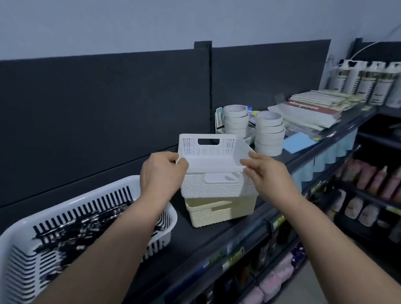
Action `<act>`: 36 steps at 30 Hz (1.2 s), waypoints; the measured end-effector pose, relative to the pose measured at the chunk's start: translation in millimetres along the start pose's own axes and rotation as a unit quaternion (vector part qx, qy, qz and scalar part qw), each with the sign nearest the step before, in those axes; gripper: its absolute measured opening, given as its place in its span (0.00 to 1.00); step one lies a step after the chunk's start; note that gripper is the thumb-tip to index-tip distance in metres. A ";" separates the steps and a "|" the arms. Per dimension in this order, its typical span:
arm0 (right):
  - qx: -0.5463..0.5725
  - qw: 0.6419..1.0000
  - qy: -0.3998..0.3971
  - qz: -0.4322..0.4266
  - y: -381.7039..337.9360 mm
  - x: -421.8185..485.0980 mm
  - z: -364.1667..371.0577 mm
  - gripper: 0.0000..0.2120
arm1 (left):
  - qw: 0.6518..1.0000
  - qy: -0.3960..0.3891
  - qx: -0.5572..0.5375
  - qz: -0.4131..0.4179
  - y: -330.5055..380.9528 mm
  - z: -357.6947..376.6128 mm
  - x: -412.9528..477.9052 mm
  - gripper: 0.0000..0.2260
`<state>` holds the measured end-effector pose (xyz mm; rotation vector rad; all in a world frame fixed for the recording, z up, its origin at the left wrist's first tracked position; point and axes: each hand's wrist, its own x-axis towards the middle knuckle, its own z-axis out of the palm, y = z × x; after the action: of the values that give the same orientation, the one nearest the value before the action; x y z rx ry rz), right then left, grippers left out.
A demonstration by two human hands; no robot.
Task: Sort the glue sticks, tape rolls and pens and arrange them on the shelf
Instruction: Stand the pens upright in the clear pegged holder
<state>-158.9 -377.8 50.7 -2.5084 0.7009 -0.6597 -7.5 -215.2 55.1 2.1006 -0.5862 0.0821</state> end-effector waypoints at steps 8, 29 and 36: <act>0.002 0.996 -0.064 -0.058 41.3 29.9 14.4 0.14 | 0.998 -0.007 0.036 -0.051 -1.9 33.5 -5.7 0.05; 0.055 0.942 -0.192 -0.270 -57.3 -9.5 76.6 0.20 | 0.958 0.104 0.198 -0.179 -52.4 -45.1 -83.5 0.15; -0.049 0.945 -0.260 -0.191 -95.7 -24.4 135.8 0.30 | 0.911 0.120 0.283 -0.274 -122.5 -120.7 -113.2 0.16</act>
<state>-68.8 -251.1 -12.6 -2.7603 0.0561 -0.0564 -34.3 -19.2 -1.7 2.6872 0.2265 0.2029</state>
